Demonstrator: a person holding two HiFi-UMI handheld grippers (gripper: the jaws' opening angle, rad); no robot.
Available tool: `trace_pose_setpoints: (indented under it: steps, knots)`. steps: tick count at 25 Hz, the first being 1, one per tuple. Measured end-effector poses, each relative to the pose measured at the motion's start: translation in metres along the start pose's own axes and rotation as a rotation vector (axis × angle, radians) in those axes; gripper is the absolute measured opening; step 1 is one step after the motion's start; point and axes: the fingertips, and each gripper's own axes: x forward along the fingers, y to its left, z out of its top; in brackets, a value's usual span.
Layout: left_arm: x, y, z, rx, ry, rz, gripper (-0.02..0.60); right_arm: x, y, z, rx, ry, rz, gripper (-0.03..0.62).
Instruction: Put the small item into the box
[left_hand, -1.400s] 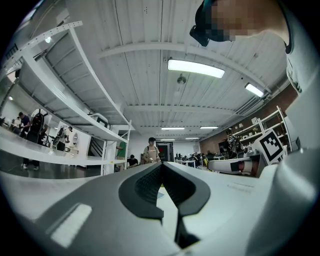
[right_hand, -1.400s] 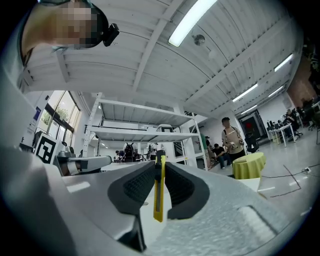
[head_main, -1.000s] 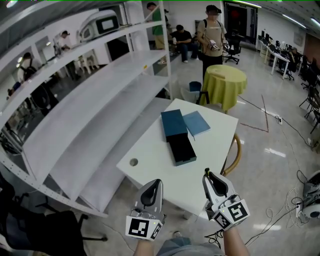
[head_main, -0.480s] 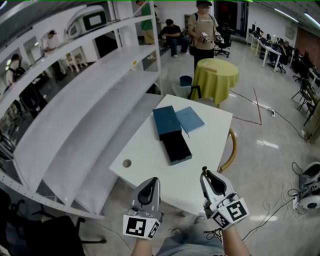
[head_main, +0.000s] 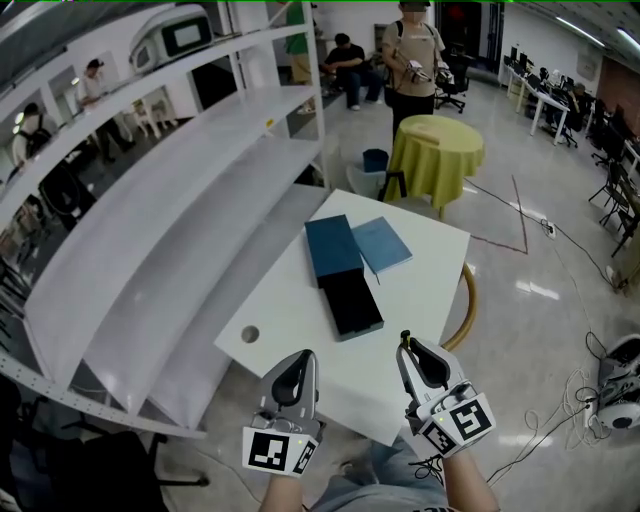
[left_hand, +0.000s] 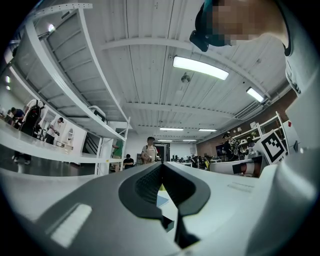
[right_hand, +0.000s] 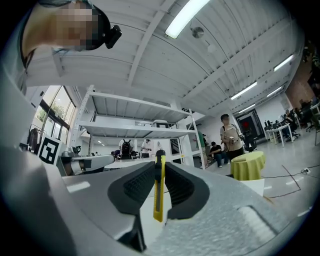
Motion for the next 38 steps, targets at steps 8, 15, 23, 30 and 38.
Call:
trace_pose_setpoints:
  steps: [8, 15, 23, 30, 38]
  knots:
    - [0.034, 0.013, -0.002, 0.016, -0.003, 0.049, 0.017, 0.044, -0.023, 0.001, -0.003, 0.034, 0.09, 0.063]
    - [0.055, 0.022, -0.005, 0.023, -0.01, 0.091, 0.017, 0.087, -0.047, -0.01, -0.016, 0.12, 0.14, 0.063]
    - [0.062, 0.032, -0.02, 0.021, 0.005, 0.162, 0.017, 0.126, -0.067, -0.053, 0.017, 0.294, 0.184, 0.063]
    - [0.062, 0.039, -0.029, 0.023, 0.026, 0.224, 0.017, 0.15, -0.078, -0.092, 0.061, 0.429, 0.222, 0.063]
    - [0.055, 0.043, -0.035, 0.029, 0.036, 0.287, 0.017, 0.182, -0.085, -0.136, 0.096, 0.594, 0.249, 0.063]
